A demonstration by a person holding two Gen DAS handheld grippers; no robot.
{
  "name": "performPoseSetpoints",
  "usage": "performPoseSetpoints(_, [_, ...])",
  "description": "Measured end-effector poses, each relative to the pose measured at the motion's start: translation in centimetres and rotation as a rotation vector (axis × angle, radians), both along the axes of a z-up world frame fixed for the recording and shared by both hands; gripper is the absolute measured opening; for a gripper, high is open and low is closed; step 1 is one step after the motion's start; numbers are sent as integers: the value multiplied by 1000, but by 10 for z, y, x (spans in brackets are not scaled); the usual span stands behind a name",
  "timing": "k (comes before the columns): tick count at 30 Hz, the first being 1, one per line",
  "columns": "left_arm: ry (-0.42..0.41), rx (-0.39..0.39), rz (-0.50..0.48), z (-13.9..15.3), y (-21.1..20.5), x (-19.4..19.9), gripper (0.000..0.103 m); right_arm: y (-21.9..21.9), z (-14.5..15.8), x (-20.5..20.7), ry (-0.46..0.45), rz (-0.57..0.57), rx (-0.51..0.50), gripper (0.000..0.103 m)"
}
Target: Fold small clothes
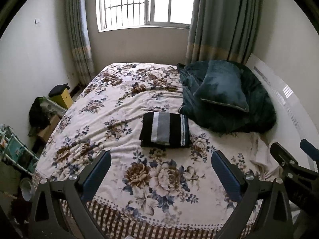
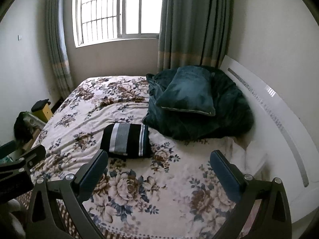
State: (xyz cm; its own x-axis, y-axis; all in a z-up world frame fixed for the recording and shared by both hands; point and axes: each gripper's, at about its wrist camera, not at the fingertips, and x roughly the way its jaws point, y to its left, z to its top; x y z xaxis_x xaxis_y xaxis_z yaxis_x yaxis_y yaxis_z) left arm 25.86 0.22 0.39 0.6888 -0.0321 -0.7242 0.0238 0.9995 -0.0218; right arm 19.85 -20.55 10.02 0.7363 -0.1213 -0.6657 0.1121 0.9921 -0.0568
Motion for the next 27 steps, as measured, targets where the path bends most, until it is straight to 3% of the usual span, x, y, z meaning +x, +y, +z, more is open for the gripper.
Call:
performPoseSetpoints(10, [-13, 24, 18, 12, -5, 5, 103, -1, 13, 14, 9, 15, -1, 103])
performPoseSetpoints(27, [-2, 25, 14, 13, -6, 11, 103, -2, 6, 22, 25, 13, -3, 103])
